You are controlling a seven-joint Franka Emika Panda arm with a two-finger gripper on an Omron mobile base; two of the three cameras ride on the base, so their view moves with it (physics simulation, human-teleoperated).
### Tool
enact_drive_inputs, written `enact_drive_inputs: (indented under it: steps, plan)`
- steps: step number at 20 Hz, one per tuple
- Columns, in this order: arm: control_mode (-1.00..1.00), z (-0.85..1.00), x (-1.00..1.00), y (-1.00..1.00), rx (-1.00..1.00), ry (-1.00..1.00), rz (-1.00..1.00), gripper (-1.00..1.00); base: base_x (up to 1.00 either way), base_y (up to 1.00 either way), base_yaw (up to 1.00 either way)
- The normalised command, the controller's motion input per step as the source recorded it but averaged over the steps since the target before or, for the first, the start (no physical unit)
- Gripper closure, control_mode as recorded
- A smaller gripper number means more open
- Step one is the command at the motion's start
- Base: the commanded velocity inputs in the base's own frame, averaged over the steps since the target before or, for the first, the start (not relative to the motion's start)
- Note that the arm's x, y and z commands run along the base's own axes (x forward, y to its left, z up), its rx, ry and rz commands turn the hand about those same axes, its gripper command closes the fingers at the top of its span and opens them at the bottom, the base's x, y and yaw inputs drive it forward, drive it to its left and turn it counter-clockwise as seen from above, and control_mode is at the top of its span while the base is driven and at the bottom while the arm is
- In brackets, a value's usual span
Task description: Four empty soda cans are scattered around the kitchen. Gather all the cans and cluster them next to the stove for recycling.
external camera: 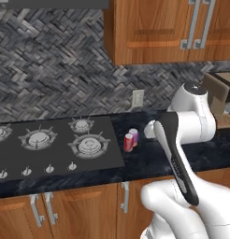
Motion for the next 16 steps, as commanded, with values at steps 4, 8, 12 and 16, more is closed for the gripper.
enact_drive_inputs:
  steps: [4, 8, 12, 16]
  plan:
    - [1.00, 0.00, 0.00, 0.00, 0.00, 0.00, 0.00, -1.00, -0.93, 0.02, 0.00]
    - [1.00, 0.00, 0.00, 0.00, 0.00, 0.00, 0.00, -1.00, -0.88, 0.18, 0.04]
    - [1.00, 0.00, 0.00, 0.00, 0.00, 0.00, 0.00, -1.00, -0.58, 0.31, 0.30]
    - [1.00, 0.00, 0.00, 0.00, 0.00, 0.00, 0.00, -1.00, -0.16, 0.08, 0.50]
